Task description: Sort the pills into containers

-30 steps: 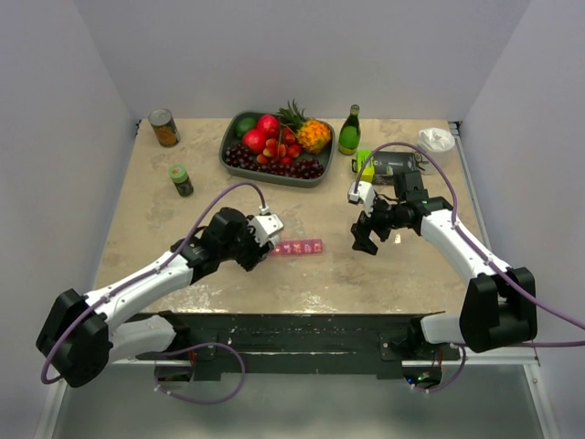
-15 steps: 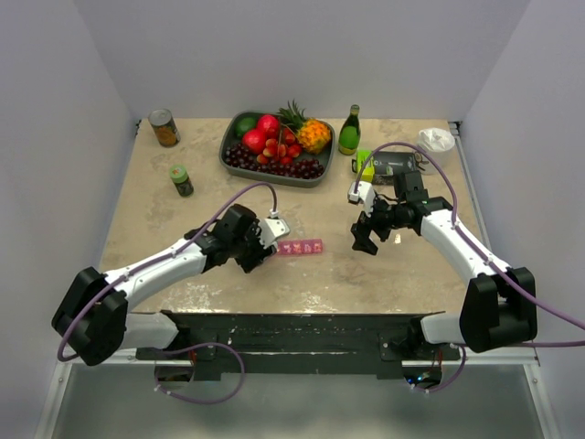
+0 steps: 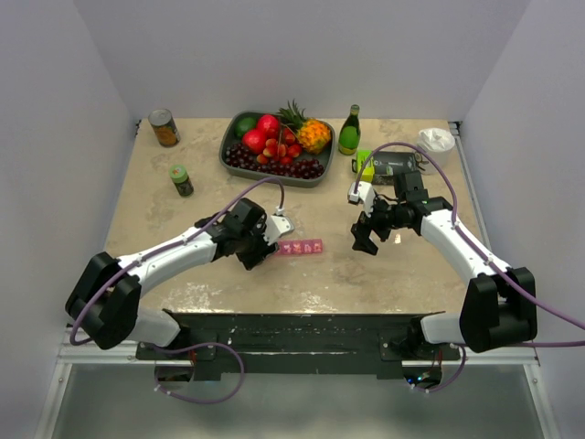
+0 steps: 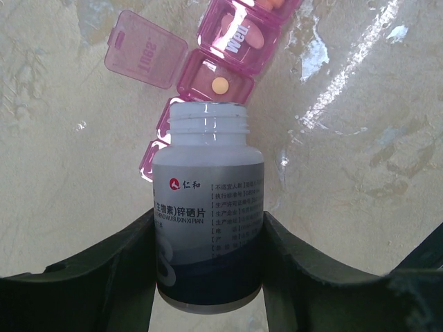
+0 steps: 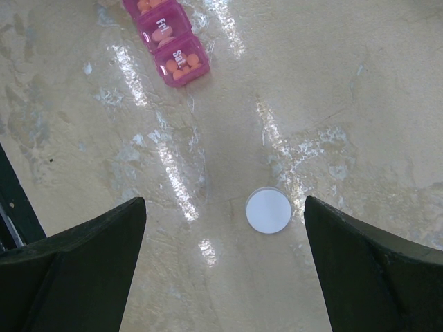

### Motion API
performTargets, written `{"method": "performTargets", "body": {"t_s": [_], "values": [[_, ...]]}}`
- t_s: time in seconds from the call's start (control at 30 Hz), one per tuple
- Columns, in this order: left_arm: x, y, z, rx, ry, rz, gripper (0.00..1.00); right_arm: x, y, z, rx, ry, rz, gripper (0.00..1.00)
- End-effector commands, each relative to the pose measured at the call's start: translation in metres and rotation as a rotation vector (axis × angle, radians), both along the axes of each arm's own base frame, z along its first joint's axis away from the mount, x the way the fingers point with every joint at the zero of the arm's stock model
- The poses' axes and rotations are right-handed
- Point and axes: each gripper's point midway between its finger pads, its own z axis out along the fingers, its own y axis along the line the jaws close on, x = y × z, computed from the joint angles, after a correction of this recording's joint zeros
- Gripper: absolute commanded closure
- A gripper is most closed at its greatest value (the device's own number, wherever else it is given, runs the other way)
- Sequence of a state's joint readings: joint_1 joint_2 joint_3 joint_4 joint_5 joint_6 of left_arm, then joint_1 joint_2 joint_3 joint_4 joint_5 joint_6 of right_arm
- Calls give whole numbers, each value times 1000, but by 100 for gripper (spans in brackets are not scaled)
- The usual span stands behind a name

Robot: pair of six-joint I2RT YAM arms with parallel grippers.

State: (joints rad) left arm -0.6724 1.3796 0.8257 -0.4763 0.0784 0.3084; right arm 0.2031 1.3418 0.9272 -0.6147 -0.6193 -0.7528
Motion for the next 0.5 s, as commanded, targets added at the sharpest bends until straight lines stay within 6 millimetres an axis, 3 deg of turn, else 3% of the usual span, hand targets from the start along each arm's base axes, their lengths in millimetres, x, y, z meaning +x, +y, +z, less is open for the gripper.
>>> {"method": "performTargets", "body": {"t_s": [0.0, 0.47], "values": [[7, -5, 11, 30, -15, -18, 100, 1, 2, 7, 16, -20, 17, 1], [8, -4, 6, 113, 41, 1, 100, 1, 2, 8, 16, -22, 16, 1]]}}
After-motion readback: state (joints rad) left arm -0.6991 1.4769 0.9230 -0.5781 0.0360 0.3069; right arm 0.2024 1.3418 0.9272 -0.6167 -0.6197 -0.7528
